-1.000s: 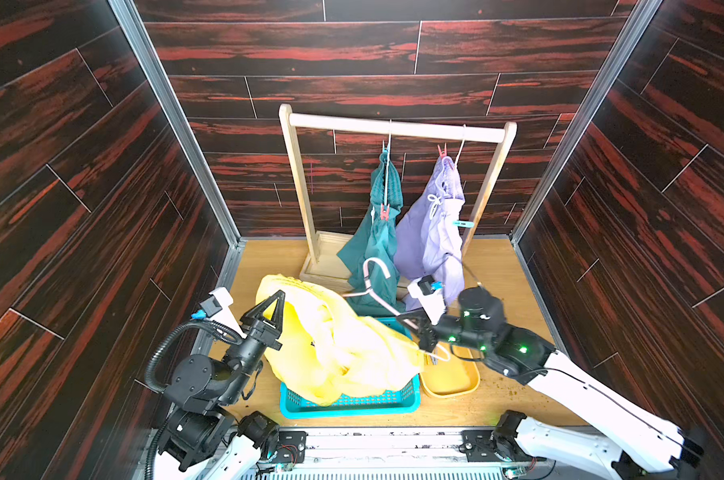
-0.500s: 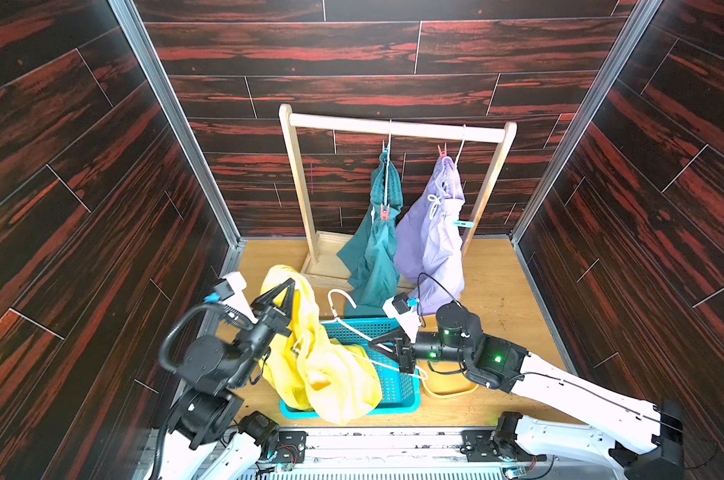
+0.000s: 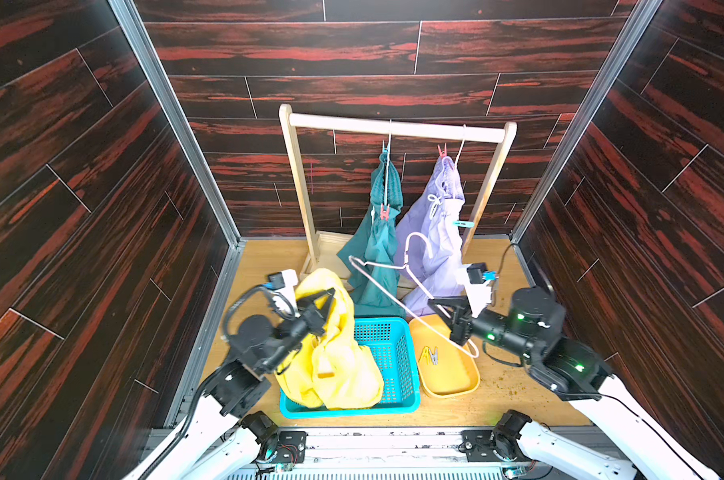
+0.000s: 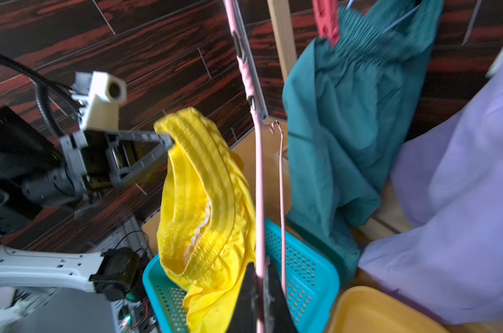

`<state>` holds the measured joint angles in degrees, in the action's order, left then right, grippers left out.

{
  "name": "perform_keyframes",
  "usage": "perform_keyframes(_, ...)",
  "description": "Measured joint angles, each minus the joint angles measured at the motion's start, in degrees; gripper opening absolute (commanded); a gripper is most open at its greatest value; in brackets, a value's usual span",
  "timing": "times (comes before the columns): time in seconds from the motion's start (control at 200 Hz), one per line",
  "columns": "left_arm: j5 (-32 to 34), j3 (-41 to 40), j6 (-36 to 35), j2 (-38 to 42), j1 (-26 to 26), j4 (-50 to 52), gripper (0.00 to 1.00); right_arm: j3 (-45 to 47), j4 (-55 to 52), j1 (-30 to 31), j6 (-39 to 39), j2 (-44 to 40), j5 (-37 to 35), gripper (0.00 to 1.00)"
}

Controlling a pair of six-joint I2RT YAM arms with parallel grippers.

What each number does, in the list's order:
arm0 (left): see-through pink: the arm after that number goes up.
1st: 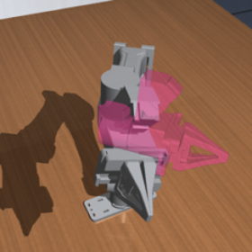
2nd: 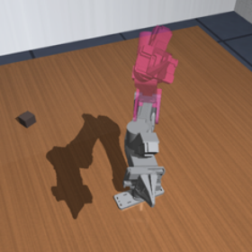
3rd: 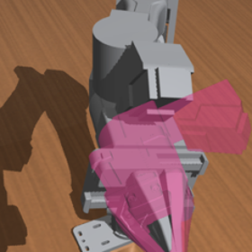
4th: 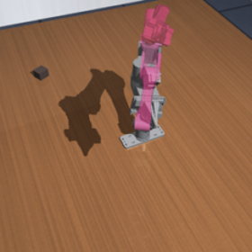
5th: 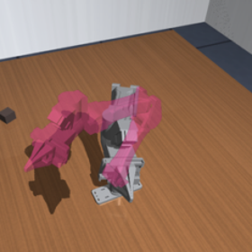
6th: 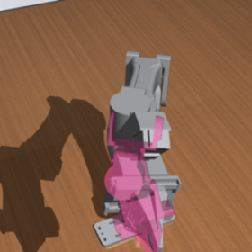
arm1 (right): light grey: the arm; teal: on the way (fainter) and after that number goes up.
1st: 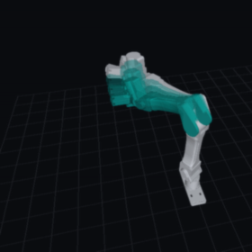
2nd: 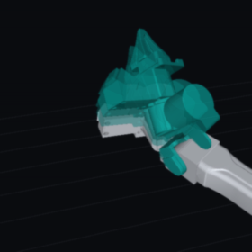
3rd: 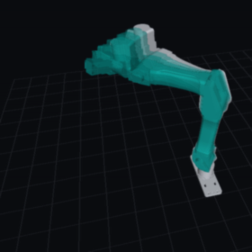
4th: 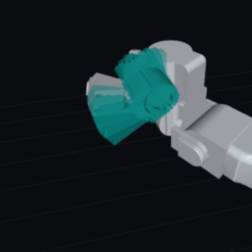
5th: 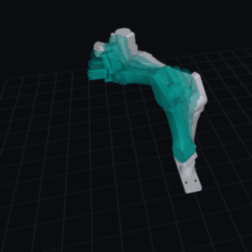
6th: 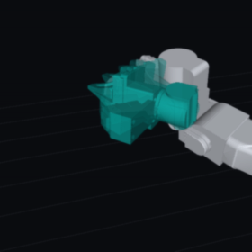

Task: Remove the clothespins securing shorts to the hanger
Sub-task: Place the shorts in the basket.

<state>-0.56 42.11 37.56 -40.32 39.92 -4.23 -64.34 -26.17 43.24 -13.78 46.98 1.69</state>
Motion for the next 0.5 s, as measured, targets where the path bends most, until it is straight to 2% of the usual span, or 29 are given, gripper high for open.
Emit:
perform_keyframes(0.105,3.67,-0.76,-1.64,-2.03,6.58,-0.33,0.00,-1.62,-1.70,-0.42,0.90,-0.35,-0.72,0.00)
perform_keyframes(0.296,8.37,-4.11,-2.01,-3.85,15.52,-1.42,0.00,-3.67,-2.36,-0.76,1.68,0.39,0.07,0.00)
perform_keyframes(0.401,8.26,-4.11,-2.16,-8.70,19.30,-2.03,0.00,-3.80,-1.60,-1.44,2.08,1.68,1.92,0.00)
perform_keyframes(0.501,6.69,-5.31,-1.36,-12.96,20.55,-3.19,0.00,-3.72,-0.48,-2.45,2.25,3.48,4.42,0.00)
